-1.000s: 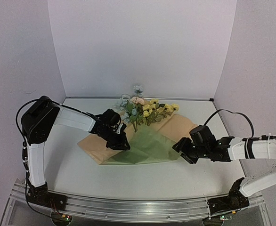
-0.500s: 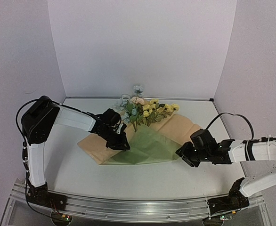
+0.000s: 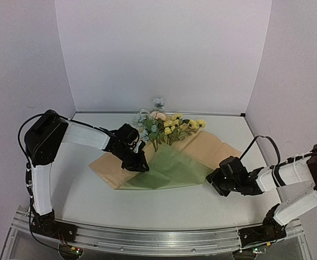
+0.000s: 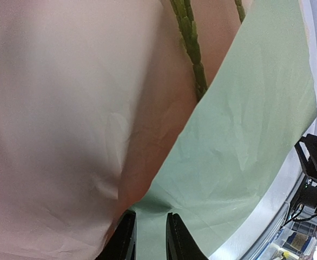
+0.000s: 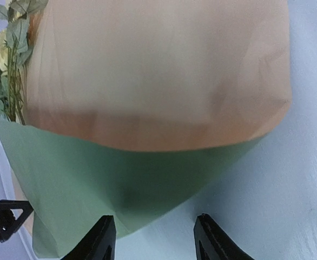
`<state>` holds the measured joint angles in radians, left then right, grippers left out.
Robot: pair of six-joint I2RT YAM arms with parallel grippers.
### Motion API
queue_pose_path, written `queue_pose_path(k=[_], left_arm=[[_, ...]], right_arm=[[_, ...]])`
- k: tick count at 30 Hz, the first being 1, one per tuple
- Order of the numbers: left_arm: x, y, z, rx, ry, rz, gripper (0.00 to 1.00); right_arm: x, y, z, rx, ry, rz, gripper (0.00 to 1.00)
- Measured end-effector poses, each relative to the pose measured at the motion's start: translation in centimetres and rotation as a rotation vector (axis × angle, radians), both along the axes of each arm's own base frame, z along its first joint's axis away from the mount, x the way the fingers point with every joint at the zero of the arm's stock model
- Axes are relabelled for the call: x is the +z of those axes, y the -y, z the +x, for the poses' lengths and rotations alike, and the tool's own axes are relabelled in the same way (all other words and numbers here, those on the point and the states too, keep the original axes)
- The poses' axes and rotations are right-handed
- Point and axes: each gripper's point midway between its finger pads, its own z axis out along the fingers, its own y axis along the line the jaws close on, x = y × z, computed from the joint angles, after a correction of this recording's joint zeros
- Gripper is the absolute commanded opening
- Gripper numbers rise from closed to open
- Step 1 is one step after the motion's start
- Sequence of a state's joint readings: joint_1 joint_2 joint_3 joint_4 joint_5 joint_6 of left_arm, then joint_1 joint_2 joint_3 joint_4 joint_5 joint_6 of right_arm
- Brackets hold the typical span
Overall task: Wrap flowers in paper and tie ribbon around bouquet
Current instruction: Press the fold line at the center of the board.
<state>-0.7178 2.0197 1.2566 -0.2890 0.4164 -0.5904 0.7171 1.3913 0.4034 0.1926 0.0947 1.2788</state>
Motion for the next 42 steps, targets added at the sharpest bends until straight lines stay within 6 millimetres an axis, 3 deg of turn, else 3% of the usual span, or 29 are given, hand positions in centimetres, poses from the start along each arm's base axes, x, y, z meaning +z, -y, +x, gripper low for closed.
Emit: queue_pose_path(k=[5, 13, 18, 31, 33, 42], left_arm=[[-0.1, -0.1, 0.2, -0.005, 0.004, 0.003, 0.21], [-0.3, -0.2, 0.5, -0.001, -0.002, 0.011, 0.21], [-0.3, -0.1, 0.7, -0.001, -0.002, 0.011, 0.21], [0.1, 0.4, 1.3, -0.002, 0.009, 0.003, 0.22], [0.1, 0.4, 1.3, -0.002, 0.01, 0.002, 0.24], [1.1, 0.5, 1.5, -0.002, 0.029, -0.014, 0.3]], right_arm=[[-0.2, 0.4, 1.2, -0.068, 0.042, 0.027, 0.35], [-0.6, 1.7, 1.1, -0.092, 0.063, -0.025, 0.03], [0.0, 1.8, 1.1, -0.055, 0.098, -0.076, 0.0], [8.4, -4.1, 1.9, 0.08, 0.333, -0.184, 0.0], [8.0, -3.6, 1.8, 0.051, 0.309, -0.202, 0.0], [2.3, -0.2, -0.5, -0.084, 0.091, -0.291, 0.0]])
